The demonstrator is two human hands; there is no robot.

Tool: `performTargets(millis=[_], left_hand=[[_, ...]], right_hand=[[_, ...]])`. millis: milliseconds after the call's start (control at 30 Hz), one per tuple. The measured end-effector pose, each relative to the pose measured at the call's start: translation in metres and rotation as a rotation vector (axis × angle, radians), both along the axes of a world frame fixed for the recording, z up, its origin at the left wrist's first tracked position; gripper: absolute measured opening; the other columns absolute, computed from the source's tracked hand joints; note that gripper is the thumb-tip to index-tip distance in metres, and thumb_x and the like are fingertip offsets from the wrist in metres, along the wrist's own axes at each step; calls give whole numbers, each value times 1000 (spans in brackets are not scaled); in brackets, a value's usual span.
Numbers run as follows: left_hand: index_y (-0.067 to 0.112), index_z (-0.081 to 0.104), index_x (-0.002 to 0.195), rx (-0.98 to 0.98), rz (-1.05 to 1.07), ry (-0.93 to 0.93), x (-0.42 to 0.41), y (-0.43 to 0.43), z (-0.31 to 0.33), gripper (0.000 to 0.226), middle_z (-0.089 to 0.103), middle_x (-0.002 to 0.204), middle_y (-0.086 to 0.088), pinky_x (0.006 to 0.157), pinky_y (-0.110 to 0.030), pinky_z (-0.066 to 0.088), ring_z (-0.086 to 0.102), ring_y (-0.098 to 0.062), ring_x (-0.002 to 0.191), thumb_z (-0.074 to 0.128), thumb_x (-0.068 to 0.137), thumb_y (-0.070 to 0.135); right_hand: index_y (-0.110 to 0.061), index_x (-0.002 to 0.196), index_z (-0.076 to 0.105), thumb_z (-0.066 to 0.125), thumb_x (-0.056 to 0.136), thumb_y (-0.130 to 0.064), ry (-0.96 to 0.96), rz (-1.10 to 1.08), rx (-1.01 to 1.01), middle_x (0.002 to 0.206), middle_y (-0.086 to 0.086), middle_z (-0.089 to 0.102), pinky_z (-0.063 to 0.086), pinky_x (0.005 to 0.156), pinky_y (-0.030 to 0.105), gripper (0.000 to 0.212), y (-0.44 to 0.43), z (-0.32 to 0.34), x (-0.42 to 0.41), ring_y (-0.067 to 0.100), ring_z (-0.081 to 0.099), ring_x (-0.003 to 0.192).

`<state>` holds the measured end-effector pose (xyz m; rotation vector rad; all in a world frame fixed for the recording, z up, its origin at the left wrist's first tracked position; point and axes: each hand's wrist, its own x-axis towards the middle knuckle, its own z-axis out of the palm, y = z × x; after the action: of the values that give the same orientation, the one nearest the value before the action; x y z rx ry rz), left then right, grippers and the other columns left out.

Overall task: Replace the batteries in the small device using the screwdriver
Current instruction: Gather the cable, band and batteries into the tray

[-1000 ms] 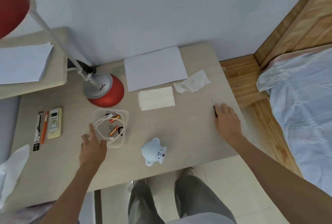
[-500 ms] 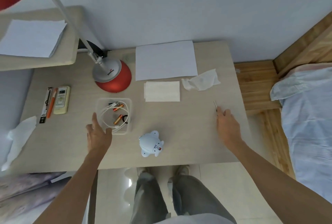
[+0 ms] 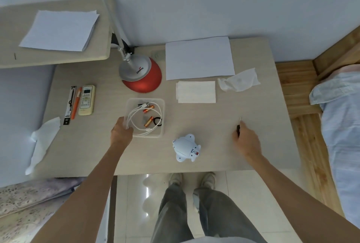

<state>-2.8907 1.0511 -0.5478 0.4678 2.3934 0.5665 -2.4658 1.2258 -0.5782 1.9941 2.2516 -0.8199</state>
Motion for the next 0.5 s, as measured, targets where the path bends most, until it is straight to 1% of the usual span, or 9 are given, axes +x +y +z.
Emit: performTargets(millis=[33,67,133,167,200,267,333,400,500], left_hand=[[21,60,140,14,59,-100,-5,2,-1,50,68,121,-13,87,-53,65,67,-38,105,63,94,2],[21,62,138,44,129,-212,-10,2,-4,52,67,127,-13,88,-52,66,67,-36,108,65,91,-2],[17,63,136,103,238,-411,-13,3,0,57,65,131,-13,89,-47,64,67,-35,112,68,87,-11],[13,63,136,125,269,-497,-13,4,3,57,66,129,-15,91,-47,62,67,-35,110,70,87,-13],[10,63,134,143,283,-574,-13,4,7,53,67,125,-18,92,-49,59,67,-35,105,69,88,-14],[3,66,127,158,305,-696,-14,5,14,39,67,113,-22,92,-49,52,65,-33,95,64,93,-15],[-2,65,126,167,326,-774,-15,6,23,31,67,111,-23,94,-47,51,64,-33,97,60,98,-13],[-5,65,124,213,349,-855,-16,4,33,26,68,117,-25,99,-48,54,65,-37,107,58,100,-12],[-8,65,121,289,340,-950,-17,2,48,23,69,127,-27,113,-54,53,67,-42,121,56,101,-13]], right_hand=[[-11,113,60,55,104,-21,92,-58,-56,77,3,63,48,61,38,14,-6,3,-8,30,63,72],[-8,103,62,58,102,-18,176,-128,-112,74,5,64,48,59,39,11,-12,6,-17,31,65,71],[-5,98,69,59,97,-14,319,-304,-242,71,11,70,53,60,42,14,-23,16,-36,31,66,64],[-5,99,72,58,96,-11,400,-407,-310,68,12,70,52,56,41,16,-29,24,-46,29,63,57],[-3,99,74,57,95,-8,482,-504,-373,65,12,68,47,49,36,18,-35,34,-56,27,57,52],[0,92,73,55,95,-2,606,-630,-428,65,14,62,39,44,27,18,-47,56,-73,22,50,46],[2,87,72,55,94,-2,701,-670,-441,68,15,60,40,47,27,18,-58,79,-85,22,48,48],[2,89,74,59,95,-6,809,-697,-460,70,14,61,42,54,32,18,-69,103,-93,24,49,57],[-7,87,76,63,96,-11,1000,-739,-488,74,13,62,42,62,38,16,-84,143,-100,25,49,61]])
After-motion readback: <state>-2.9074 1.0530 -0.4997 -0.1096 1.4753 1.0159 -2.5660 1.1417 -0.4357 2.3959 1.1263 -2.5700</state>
